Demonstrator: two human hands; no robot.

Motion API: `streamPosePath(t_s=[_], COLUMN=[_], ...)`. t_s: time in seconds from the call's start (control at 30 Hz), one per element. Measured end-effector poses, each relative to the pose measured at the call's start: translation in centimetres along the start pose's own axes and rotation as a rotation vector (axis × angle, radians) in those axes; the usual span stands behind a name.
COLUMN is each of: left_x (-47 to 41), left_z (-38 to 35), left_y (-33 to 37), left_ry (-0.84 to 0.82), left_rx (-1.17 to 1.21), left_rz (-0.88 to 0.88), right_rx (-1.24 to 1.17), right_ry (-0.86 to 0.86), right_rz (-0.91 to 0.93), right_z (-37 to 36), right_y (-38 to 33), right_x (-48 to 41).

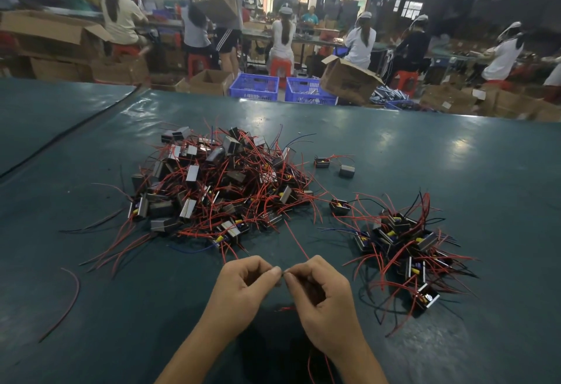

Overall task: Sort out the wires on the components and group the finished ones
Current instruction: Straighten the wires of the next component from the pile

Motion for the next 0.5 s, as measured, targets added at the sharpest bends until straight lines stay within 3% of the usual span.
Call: streamPosePath(t_s=[0.17, 0.3, 0.4, 0.5], left_x=[-0.1, -0.2, -0.2, -0.1], left_z=[-1.2, -1.9, -1.8, -1.0], left_y=[0.2, 0.0, 0.0, 0.2], left_ry=[-0.028, -0.098, -0.117, -0.1], left_rx=[0.715, 1.069, 0.976, 0.564], left_rz=[0.452, 0.562, 0.521, 0.339], right_rx=[0.056, 0.066, 0.025, -0.114], right_ry=[0.014, 0.042, 0.051, 0.036], right_rz=[0.045, 0.029, 0.001, -0.078], right_z=[-0.2, -0.1, 0.0, 0.1], right_y=[0.0, 0.0, -0.1, -0.1], right_x=[0.0, 0.0, 0.0, 0.0])
Point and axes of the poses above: each hand's wrist, its own x-axis away from the middle knuckle, its own z-axis out of the back of the hand, y = z × x, the point moved 1 cm from there along -x, towards the middle knuckle, and after that the axes turned 10 degrees about -y, right-handed, at the moved point
